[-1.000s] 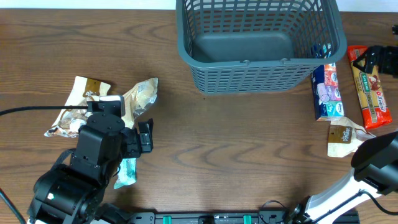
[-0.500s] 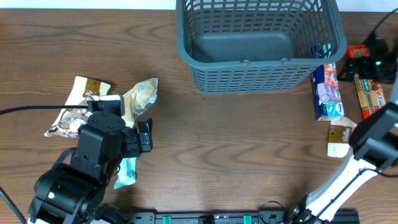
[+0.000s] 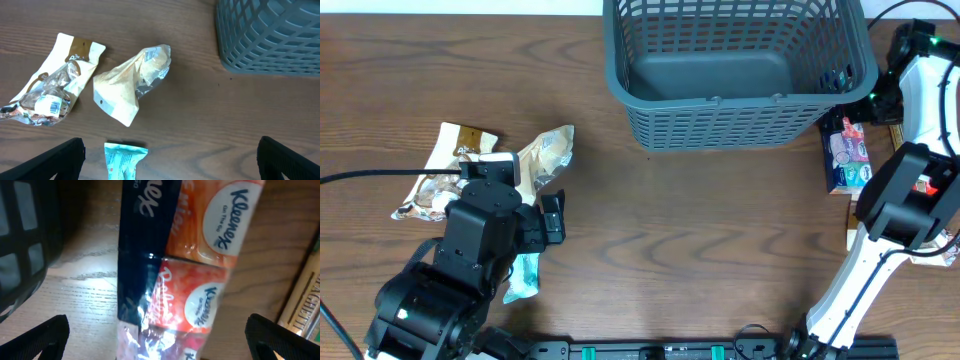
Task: Pack container
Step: 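Close the right gripper on the blue Kleenex tissue pack, then lift the Kleenex pack with the right gripper and carry it into the basket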
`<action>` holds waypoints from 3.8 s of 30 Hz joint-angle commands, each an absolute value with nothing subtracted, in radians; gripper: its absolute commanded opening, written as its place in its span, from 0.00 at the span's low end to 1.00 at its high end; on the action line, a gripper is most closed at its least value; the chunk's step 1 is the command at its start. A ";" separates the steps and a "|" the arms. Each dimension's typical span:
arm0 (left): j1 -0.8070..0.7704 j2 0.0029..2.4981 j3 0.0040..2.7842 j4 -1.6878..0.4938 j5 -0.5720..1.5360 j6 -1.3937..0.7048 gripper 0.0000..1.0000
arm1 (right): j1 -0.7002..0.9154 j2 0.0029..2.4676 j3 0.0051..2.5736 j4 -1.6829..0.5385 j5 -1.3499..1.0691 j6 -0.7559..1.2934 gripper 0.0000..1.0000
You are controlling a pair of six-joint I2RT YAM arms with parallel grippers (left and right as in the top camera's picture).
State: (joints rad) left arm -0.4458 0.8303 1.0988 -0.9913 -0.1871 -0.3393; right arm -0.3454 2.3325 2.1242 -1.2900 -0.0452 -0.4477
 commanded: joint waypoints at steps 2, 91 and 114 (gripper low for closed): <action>-0.442 0.831 1.117 -0.995 -0.199 -0.333 0.99 | -0.345 2.360 2.111 -1.271 0.004 -0.419 0.99; -0.442 0.831 1.117 -0.995 -0.199 -0.333 0.99 | 0.014 2.215 2.953 -1.451 -0.012 -0.082 0.02; -0.442 0.831 1.117 -0.995 -0.199 -0.333 0.99 | 0.013 2.395 2.878 -1.431 -0.005 -0.064 0.01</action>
